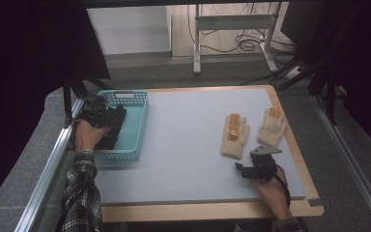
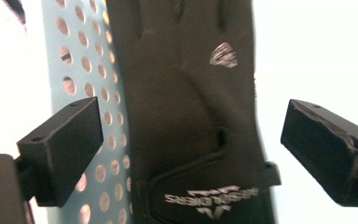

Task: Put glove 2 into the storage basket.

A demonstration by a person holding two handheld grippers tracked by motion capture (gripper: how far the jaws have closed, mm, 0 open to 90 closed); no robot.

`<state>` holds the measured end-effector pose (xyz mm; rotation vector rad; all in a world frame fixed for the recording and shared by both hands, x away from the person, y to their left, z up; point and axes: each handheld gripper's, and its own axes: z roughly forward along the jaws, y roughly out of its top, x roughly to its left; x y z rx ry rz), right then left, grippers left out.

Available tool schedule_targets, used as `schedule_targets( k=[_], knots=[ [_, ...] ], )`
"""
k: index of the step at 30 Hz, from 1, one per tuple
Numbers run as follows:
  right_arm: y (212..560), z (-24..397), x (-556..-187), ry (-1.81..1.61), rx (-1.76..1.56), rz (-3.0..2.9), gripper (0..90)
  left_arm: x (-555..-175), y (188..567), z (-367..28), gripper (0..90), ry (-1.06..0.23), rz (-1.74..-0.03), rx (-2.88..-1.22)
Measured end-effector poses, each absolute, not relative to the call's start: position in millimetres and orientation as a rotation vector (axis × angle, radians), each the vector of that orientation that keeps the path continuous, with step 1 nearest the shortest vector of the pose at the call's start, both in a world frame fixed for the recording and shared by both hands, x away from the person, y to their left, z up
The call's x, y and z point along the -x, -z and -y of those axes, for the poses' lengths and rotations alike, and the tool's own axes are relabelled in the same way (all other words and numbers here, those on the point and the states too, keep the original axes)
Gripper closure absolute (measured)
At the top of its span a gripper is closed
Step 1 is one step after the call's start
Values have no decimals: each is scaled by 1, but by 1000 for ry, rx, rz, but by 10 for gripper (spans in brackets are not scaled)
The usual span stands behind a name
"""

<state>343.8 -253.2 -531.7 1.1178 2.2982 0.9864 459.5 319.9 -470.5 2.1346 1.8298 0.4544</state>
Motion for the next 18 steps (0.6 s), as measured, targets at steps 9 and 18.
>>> schedule_targets(
  k=[9,18],
  knots=[
    [532,253,-344,-986,-1118,-2298,236,-442,456,-314,26,-421,-1642,-2046],
    [532,253,-344,-985,-1117,-2298,236,-426,452,-291,0,-416,-1476,-2029]
  ],
)
